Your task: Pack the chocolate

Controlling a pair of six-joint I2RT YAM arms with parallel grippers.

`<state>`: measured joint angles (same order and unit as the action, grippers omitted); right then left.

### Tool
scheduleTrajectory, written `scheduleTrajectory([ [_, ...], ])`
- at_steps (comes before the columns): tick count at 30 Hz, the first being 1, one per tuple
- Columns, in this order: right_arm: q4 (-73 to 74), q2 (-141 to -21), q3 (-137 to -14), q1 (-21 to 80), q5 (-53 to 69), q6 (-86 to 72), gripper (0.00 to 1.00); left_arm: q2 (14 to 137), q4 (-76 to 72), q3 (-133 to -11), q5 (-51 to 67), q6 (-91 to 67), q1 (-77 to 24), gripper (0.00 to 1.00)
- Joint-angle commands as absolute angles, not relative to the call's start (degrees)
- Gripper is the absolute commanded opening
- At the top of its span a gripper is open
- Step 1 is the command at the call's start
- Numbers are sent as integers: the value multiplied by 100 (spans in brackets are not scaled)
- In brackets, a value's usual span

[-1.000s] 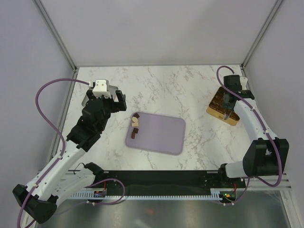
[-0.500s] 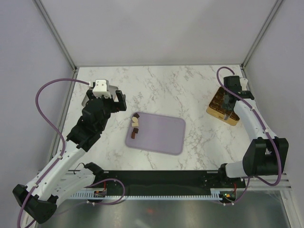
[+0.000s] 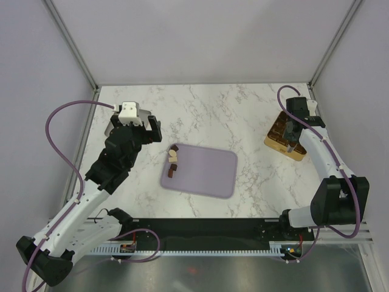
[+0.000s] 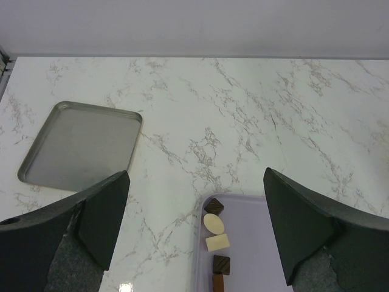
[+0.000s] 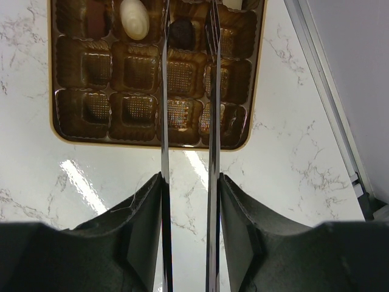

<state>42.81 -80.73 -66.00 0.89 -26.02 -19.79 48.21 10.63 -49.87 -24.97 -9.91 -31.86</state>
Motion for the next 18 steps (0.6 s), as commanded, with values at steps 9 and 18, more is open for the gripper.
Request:
scheduleTrajectory([
  [9, 4236, -7709, -6908, 367, -2558, -1934, 49, 4764, 888, -5124, -2575, -809, -3173, 100],
  [18, 3982, -7287, -6927, 1984, -1954, -1889, 49, 4729, 879, -5106, -2593, -809, -3173, 100],
])
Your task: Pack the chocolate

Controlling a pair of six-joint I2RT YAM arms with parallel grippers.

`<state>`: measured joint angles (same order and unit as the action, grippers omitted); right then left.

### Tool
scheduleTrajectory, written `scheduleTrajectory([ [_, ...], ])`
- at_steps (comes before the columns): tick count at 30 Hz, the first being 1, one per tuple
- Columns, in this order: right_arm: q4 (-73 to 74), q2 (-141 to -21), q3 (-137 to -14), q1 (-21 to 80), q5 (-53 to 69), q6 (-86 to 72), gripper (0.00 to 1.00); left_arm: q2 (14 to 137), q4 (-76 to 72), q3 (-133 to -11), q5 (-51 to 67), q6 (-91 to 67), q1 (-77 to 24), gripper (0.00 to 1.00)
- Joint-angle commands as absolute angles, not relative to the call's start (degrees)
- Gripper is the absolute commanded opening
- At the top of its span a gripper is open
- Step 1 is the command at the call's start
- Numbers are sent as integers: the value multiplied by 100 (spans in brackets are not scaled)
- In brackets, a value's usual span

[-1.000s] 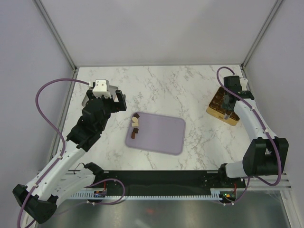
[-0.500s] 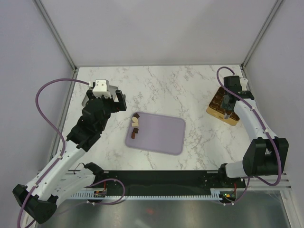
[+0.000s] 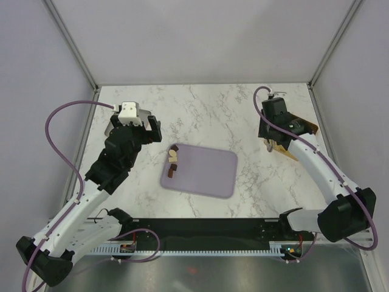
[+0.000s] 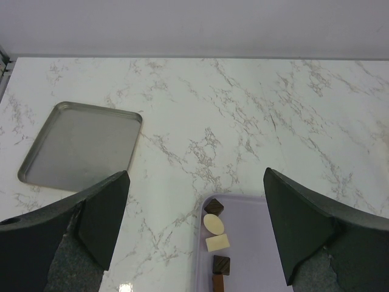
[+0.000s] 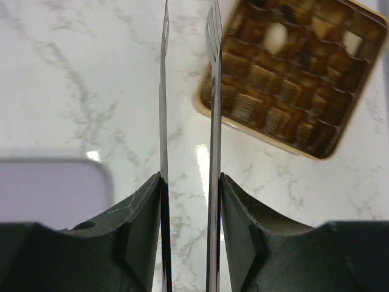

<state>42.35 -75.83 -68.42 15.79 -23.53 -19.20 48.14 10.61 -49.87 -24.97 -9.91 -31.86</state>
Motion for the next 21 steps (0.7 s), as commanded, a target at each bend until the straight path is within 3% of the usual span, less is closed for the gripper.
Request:
scheduleTrajectory([
  [1, 3834, -7243, -6813, 2117, -1751, -1872, 49, 4746, 879, -5106, -2593, -800, -3173, 100],
  [15, 1996, -6716, -5213, 4831, -1363, -1513, 48, 4755, 870, -5098, -2716, -747, -3173, 100],
  [21, 1653, -6802, -4984, 5359, -1230, -1923, 49, 4772, 870, -5098, -2725, -747, -3173, 100],
])
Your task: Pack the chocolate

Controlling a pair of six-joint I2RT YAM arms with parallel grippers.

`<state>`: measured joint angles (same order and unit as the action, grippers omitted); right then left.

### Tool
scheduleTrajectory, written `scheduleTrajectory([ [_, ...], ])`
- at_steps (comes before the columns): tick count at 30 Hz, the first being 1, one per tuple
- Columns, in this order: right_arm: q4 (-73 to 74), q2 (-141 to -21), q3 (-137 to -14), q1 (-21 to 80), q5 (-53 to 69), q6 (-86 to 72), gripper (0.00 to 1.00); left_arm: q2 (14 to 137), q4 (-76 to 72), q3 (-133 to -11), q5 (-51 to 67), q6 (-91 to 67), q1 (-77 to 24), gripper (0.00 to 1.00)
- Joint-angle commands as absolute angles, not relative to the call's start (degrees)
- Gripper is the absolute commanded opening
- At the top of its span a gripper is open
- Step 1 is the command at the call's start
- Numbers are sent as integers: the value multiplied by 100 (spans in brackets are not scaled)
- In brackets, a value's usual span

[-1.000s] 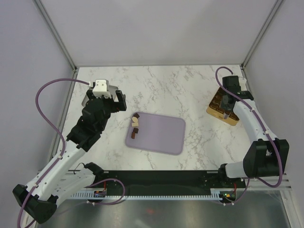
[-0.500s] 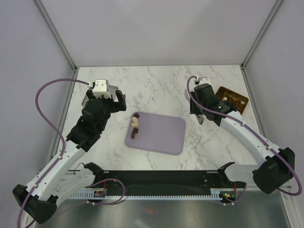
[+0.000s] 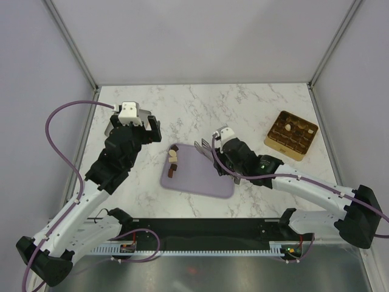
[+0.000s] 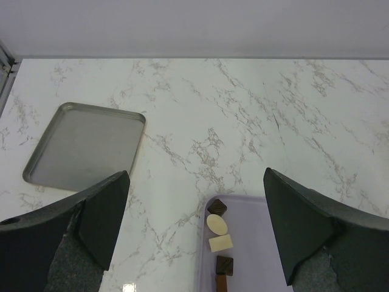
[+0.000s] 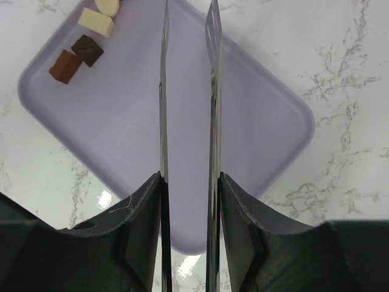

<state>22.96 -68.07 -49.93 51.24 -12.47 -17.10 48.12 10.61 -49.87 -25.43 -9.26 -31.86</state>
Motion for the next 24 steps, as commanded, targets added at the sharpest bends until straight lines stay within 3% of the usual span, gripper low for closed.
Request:
scheduleTrajectory([
  [1, 1618, -6872, -5010, 5474, -1326, -2038, 49, 4781, 870, -5106, -2733, -738, -3173, 100],
  [11, 1661, -7839, -5537, 7196, -2741, -3603, 50, 4799, 861, -5089, -2830, -694, -3173, 100],
  [24, 1854, -8718, -6134, 7778, -3041, -4649, 49, 4773, 861, -5080, -2804, -694, -3173, 100],
])
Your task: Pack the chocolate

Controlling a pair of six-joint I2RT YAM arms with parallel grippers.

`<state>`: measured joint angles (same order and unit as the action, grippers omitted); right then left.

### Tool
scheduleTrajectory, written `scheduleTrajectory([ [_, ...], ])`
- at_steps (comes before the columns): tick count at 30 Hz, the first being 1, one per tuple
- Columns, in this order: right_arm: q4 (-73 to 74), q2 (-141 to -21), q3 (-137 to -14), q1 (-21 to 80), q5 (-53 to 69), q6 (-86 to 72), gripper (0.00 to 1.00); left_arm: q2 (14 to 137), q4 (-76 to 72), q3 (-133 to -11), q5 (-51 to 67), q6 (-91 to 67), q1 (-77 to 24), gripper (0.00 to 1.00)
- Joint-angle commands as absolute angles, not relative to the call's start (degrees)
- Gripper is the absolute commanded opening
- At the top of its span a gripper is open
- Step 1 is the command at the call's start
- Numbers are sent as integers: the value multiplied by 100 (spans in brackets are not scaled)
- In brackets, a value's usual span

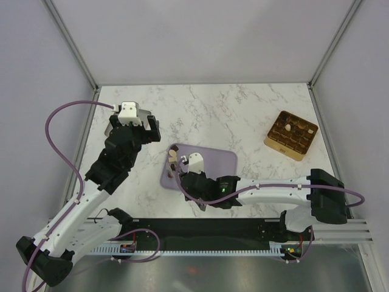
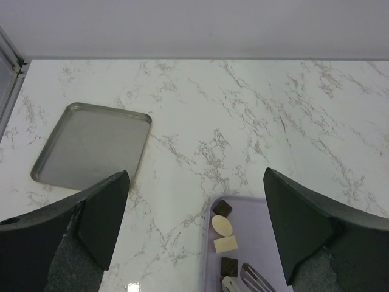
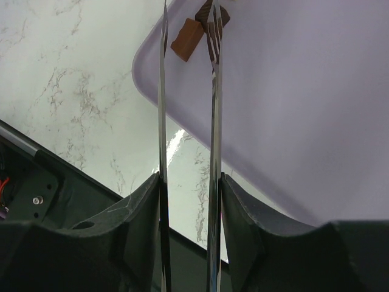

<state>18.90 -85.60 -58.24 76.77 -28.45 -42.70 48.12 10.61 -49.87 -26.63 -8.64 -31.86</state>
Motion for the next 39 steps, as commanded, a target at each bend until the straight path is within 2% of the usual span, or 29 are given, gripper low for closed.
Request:
scheduleTrajectory([
  [1, 1950, -8780, -6222, 7796, -3058, -4684, 49, 4772, 861, -5089, -2795, -703, -3173, 100],
  [14, 2645, -9703, -6855, 8068, -3471, -4922, 50, 4746, 861, -5089, -2812, -703, -3173, 100],
  [20, 2997, -9800, -7005, 8104, -3533, -4940, 41, 4746, 861, -5080, -2804, -712, -3173, 100],
  [26, 3102, -9352, -6777, 8121, -3516, -4922, 33, 4755, 861, -5080, -2777, -721, -3173, 100],
  [33, 3602, -8746, -6671, 8086, -3454, -4816, 31, 4772, 861, -5080, -2760, -729, -3173, 100],
  [39, 4254, -7843, -6461, 7235, -3630, -4694, 31, 4764, 853, -5080, -2725, -747, -3173, 100],
])
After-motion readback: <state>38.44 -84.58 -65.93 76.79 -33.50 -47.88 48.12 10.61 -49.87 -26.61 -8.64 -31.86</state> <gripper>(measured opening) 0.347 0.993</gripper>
